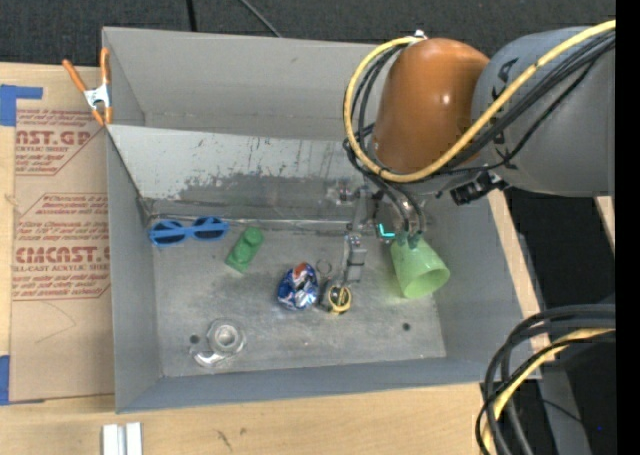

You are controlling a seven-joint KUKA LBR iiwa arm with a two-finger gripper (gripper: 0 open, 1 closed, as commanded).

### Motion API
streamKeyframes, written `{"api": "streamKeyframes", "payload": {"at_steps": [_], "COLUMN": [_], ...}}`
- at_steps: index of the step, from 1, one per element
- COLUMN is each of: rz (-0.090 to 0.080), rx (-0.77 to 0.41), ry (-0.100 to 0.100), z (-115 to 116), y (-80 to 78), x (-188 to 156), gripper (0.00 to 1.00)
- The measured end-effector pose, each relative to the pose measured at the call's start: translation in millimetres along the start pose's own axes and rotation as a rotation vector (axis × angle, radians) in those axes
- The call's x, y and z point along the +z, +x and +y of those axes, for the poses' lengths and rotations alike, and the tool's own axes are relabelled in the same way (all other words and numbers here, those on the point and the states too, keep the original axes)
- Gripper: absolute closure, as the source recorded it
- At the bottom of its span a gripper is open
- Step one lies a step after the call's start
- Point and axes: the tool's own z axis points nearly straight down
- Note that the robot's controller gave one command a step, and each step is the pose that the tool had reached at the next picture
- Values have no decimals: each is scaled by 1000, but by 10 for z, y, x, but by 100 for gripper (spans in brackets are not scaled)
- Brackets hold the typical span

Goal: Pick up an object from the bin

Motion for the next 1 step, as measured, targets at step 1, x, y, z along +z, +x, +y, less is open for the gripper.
{"api": "streamKeyframes", "payload": {"at_steps": [1], "rz": [0], "rx": [111], "ry": [0], "z": [-201], "y": [217], "x": [1263], "gripper": [0]}}
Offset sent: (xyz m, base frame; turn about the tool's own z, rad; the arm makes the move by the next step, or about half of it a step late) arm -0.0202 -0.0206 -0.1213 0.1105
